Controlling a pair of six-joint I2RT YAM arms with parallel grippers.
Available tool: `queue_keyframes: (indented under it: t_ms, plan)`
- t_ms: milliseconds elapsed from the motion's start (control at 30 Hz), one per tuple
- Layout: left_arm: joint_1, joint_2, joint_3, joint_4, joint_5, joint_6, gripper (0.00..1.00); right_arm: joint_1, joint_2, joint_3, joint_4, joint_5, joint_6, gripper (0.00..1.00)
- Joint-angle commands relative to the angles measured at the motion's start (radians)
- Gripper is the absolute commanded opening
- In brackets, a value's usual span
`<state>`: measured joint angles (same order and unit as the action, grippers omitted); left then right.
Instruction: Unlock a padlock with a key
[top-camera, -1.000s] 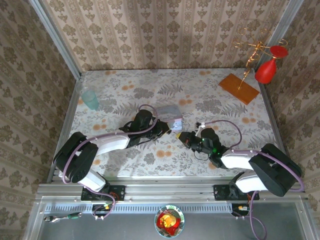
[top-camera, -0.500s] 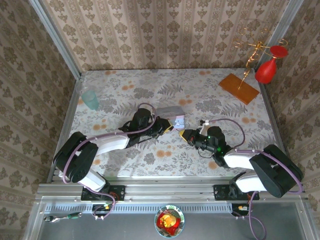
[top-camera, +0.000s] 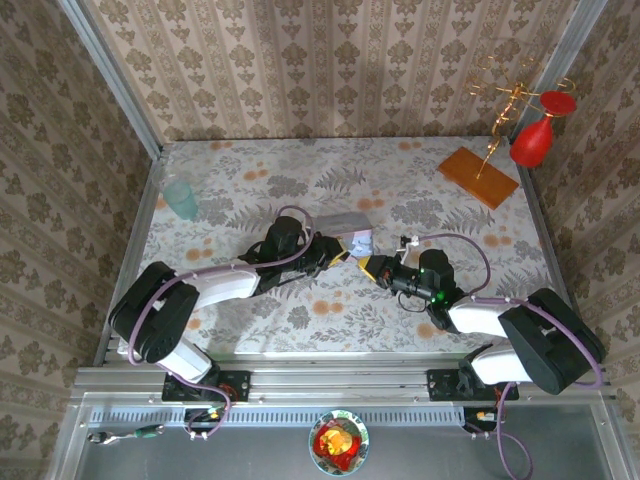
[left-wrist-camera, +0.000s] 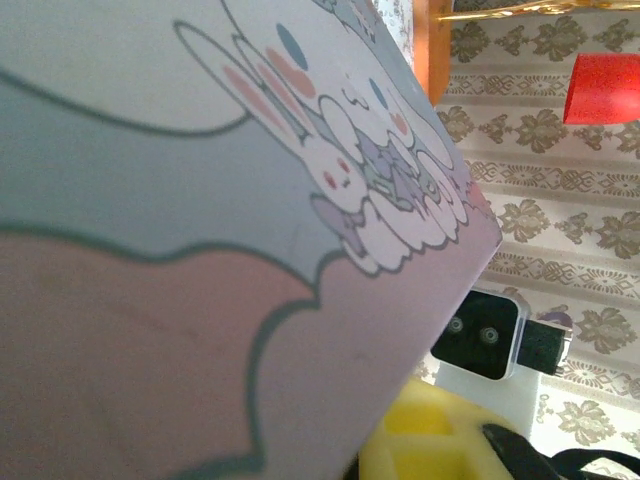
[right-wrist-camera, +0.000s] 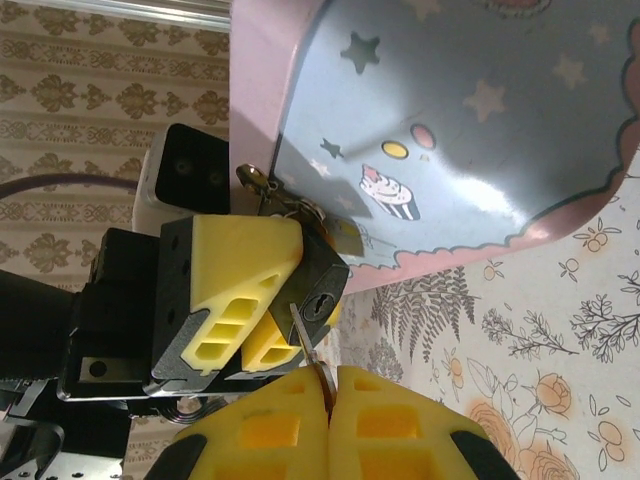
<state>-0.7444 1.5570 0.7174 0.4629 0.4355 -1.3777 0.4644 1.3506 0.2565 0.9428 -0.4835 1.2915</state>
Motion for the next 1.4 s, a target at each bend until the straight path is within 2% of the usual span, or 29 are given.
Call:
queue_keyframes:
  t_ms: [0,400,1367]
  plan:
    - [0.002,0.004,0.029,0.103,0.043,-0.016,0.00,-0.006,0.034,0.021,0.054,-0.040,0.025,0.00]
    - [0.004,0.014,0.026,0.121,0.052,-0.026,0.00,-0.009,0.138,0.007,0.212,-0.046,0.078,0.00]
    - [0.014,0.004,-0.018,0.168,0.044,-0.043,0.00,-0.015,0.055,-0.014,0.127,-0.041,0.035,0.00]
